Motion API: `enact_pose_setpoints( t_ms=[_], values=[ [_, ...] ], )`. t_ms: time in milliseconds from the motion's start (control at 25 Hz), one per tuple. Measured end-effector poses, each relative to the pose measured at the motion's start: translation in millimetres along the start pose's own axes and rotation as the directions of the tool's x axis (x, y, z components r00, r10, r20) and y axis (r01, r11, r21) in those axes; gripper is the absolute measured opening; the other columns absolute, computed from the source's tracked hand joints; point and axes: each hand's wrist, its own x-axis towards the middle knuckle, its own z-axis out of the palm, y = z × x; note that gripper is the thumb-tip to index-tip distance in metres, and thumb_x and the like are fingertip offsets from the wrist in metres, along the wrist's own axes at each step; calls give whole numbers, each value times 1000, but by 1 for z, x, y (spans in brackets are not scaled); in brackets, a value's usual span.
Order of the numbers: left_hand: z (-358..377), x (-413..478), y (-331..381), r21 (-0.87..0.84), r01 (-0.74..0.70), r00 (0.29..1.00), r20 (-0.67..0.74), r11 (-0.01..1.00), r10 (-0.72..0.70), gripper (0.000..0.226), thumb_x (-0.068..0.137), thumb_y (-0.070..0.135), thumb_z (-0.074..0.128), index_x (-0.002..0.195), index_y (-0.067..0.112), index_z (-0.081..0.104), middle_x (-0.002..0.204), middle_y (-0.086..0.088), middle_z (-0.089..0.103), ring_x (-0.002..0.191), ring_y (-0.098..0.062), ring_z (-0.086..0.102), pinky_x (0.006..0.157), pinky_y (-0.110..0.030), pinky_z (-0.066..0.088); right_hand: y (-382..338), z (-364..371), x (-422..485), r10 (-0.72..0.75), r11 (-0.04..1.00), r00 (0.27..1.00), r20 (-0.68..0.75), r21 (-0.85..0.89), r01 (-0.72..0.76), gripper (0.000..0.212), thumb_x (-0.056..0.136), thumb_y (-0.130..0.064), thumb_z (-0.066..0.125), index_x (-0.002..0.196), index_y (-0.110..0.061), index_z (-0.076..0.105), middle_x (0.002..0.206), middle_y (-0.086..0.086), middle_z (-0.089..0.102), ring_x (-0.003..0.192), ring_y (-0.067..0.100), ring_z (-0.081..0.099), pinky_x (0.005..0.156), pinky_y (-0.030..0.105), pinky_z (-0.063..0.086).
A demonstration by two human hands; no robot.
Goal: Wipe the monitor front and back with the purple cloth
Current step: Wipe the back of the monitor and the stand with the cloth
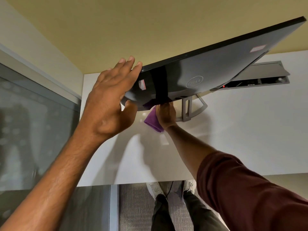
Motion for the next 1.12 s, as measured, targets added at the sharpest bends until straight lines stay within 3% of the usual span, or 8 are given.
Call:
enact_pose_setpoints(
  t_ms=[120, 200, 280, 520, 720, 880, 1040, 1120],
  values=[
    [2, 2, -2, 4, 1, 1000, -4, 1000, -1, 85, 84, 14, 50, 166, 23, 31, 174, 1, 25, 163, -18, 18, 130, -50, 23, 7, -1, -4, -154, 967, 987, 51, -196, 161, 30, 113, -43, 45, 127, -21, 60, 112, -1, 67, 98, 20, 69, 76, 24, 53],
    [2, 3, -4, -5, 1, 1000, -14, 1000, -2, 85, 84, 13, 50, 166, 22, 31, 174, 0, 26, 163, -18, 18, 130, -51, 23, 19, -2, -7, -327, 826, 938, 117, -446, 344, 26, 111, -32, 55, 128, -13, 61, 117, 7, 66, 102, 21, 67, 82, 26, 58],
    [3, 3, -5, -9, -10, 1000, -29, 1000, 10, 85, 83, 13, 52, 165, 20, 33, 174, -1, 27, 163, -19, 19, 130, -52, 23, 29, -5, -14, -430, 665, 877, 213, -582, 467, 31, 108, -27, 62, 133, -9, 61, 125, 12, 63, 109, 24, 65, 91, 31, 60],
    [3, 1, -6, -53, -32, 999, -39, 998, 30, 90, 77, 10, 54, 164, 17, 35, 173, -4, 28, 163, -21, 21, 129, -52, 22, 40, -33, -31, -385, 521, 830, 403, -648, 556, 69, 93, -36, 83, 149, -15, 48, 144, 8, 53, 126, 25, 58, 102, 37, 57],
    [3, -1, -5, -38, -21, 999, -27, 999, 20, 91, 78, 10, 54, 165, 19, 33, 174, -2, 26, 163, -18, 18, 132, -45, 19, 57, -61, -40, -455, 463, 803, 386, -668, 583, 81, 84, -31, 91, 151, -13, 50, 147, 9, 52, 128, 29, 57, 106, 41, 57],
    [3, 0, -3, -31, -7, 999, -32, 1000, 6, 89, 79, 9, 52, 165, 21, 33, 174, 0, 26, 163, -17, 18, 132, -44, 17, 86, -84, -45, -614, 479, 740, 274, -616, 626, 67, 88, -27, 89, 146, -7, 61, 141, 13, 63, 126, 34, 66, 101, 44, 62],
    [3, -1, 0, -70, 12, 998, -53, 997, -16, 87, 81, 10, 49, 165, 24, 35, 174, 3, 27, 163, -12, 17, 133, -41, 14, 91, -84, -65, -536, 622, 814, 224, -546, 561, 53, 99, -26, 77, 148, -12, 60, 135, 8, 67, 116, 28, 69, 95, 38, 64],
    [4, -1, -1, -74, 8, 998, -59, 997, -13, 87, 81, 11, 50, 165, 25, 34, 174, 4, 26, 163, -10, 15, 133, -36, 12, 98, -88, -84, -509, 597, 812, 284, -563, 571, 43, 103, -26, 71, 144, -15, 61, 130, 5, 69, 104, 22, 69, 88, 35, 64]
  ],
)
